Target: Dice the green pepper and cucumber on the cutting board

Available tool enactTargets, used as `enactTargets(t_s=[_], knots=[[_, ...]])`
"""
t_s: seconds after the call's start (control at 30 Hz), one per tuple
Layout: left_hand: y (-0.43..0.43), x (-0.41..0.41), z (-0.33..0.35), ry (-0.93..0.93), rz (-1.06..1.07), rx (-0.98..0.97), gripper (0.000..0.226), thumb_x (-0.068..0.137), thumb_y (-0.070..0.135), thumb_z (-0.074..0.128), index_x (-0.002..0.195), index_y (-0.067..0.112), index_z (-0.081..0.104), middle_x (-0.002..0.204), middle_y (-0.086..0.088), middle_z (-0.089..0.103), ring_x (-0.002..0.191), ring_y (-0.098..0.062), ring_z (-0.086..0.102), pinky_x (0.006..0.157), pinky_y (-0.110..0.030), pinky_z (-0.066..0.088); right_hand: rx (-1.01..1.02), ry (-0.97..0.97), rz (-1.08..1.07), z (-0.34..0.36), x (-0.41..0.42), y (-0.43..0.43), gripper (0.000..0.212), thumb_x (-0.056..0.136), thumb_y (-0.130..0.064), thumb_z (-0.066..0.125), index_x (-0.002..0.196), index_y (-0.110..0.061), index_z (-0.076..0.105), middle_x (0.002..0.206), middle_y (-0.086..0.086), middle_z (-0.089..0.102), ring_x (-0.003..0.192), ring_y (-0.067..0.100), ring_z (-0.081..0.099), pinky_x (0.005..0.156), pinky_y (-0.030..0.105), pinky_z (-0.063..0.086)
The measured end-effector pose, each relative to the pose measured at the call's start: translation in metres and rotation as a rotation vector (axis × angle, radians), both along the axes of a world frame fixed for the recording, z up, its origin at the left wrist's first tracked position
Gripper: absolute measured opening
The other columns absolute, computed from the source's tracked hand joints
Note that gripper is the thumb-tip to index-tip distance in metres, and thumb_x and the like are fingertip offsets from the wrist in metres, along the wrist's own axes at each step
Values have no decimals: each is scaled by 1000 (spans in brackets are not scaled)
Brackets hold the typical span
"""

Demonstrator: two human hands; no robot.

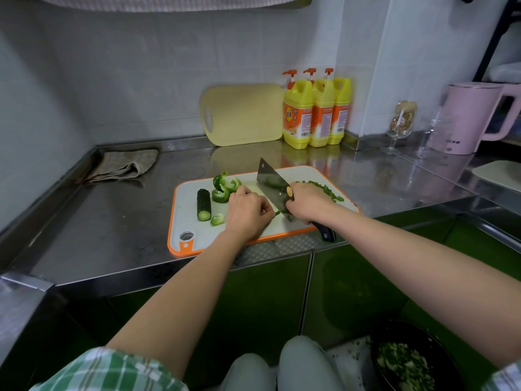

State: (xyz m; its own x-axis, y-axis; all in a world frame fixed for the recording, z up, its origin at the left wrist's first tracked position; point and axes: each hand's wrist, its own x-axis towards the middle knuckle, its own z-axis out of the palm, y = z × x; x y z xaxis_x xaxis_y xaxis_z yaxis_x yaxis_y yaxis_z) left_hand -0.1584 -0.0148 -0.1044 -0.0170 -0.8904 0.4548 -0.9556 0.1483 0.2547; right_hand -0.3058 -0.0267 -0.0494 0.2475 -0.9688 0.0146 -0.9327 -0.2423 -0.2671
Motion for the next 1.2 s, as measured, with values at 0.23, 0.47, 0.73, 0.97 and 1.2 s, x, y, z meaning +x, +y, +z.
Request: enactTargets(t_s=[0.23,0.47,0.73,0.97,1.2], knots=[[4,1,2,-2,31,12,18,83,33,58,80,21,72,81,0,66,101,-23,44,80,-34,33,33,-145,46,9,-10,7,6,91,-10,43,92,-10,49,83,12,59,49,24,60,45,27,45],[2,-1,0,-31,43,-19,24,85,31,56,72,16,70,74,-5,64,97,-26,44,71,-33,26,86,111,58,12,0,11,15,88,-7,45,89,-2,60,68,14,64,54,23,59,46,25,41],[5,2,1,-16,40,-24,14,81,33,62,78,23,70,81,1,69,102,-25,44,79,-36,33,36,-105,26,3,-5,6,8,93,-13,43,98,-11,49,91,12,60,60,25,60,52,30,47],[4,2,1,-32,59,-21,18,82,30,57,71,21,68,77,-3,67,99,-26,42,77,-35,31,87,36,63,6,-1,8,9,88,-9,48,91,-5,56,85,17,68,68,29,61,50,27,39],[5,0,2,-27,61,-20,16,82,30,58,77,21,71,79,-3,68,101,-26,42,75,-33,27,-4,-142,-14,-6,2,5,2,94,-13,45,94,-12,46,88,11,58,67,29,62,63,38,54]])
